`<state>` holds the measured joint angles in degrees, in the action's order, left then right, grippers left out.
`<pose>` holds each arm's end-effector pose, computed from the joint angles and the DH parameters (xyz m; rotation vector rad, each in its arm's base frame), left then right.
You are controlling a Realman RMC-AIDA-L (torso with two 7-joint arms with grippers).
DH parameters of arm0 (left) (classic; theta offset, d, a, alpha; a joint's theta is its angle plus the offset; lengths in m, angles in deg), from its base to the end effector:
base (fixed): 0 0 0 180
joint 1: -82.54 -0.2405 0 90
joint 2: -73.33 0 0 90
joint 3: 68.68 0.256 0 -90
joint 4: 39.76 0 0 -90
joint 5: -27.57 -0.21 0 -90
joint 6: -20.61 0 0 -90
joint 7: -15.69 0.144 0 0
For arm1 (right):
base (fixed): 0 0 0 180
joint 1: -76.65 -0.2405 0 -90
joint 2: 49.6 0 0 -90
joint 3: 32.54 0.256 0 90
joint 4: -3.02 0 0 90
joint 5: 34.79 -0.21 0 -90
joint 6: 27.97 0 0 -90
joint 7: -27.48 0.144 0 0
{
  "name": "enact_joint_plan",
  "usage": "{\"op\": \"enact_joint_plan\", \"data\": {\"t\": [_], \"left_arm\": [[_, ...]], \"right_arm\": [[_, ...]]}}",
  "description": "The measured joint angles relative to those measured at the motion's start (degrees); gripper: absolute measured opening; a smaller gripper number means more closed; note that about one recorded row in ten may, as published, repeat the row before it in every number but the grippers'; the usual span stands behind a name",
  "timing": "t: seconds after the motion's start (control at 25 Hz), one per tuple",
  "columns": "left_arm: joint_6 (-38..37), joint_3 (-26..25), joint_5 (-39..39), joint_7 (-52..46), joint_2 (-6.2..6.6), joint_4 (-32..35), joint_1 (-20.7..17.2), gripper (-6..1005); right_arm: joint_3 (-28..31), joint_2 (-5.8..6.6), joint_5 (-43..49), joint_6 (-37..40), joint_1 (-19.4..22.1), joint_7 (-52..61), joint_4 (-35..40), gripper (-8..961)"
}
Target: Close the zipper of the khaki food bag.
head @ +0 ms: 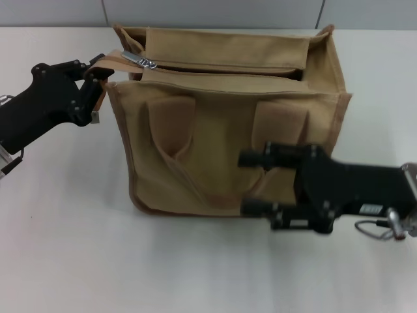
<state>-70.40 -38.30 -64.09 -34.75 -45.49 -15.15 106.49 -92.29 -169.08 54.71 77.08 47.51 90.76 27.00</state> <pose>-0.2894 0.3101 0.0240 -2.2106 -0.3479 -1.0351 0.2139 0.2699 -0.0362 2.7882 -0.3178 -1.2884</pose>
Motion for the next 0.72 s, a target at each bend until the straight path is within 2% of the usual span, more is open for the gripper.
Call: {"op": "enact_joint_plan", "data": {"t": [0.04, 0.2, 0.24, 0.28, 0.44, 0.6, 0.72], "left_arm": [[-0.4, 0.16, 0.0, 0.0, -0.01, 0.0, 0.19, 31], [-1.03, 0.19, 0.02, -0.01, -0.09, 0.0, 0.69, 22], [-1.51, 0.08, 0.34, -0.01, -0.1, 0.0, 0.86, 22], [-1.51, 0.08, 0.34, -0.01, -0.1, 0.0, 0.86, 23], [-4.41, 0.32, 2.25, -0.01, -0.08, 0.03, 1.41, 24], [-5.64, 0.34, 2.32, -0.01, -0.07, 0.18, 2.0, 25], [-7.62, 0.35, 2.41, -0.01, -0.07, 0.26, 2.59, 25]], "right_arm": [[-0.25, 0.03, -2.96, 0.6, -0.2, 3.7, -0.41, 722], [-0.53, 0.12, -4.7, 1.17, -1.21, 12.69, 0.1, 722], [-0.33, 0.26, -4.79, 1.32, -1.98, 20.04, 1.08, 723], [-0.33, 0.26, -4.79, 1.32, -1.98, 20.04, 1.08, 723], [2.32, 0.3, -5.1, 1.03, -4.65, 38.75, 2.17, 723], [3.97, 0.12, -5.35, 0.74, -6.37, 44.34, 1.39, 723], [4.43, 0.01, -6.75, -0.51, -8.51, 46.61, -2.67, 723]]}}
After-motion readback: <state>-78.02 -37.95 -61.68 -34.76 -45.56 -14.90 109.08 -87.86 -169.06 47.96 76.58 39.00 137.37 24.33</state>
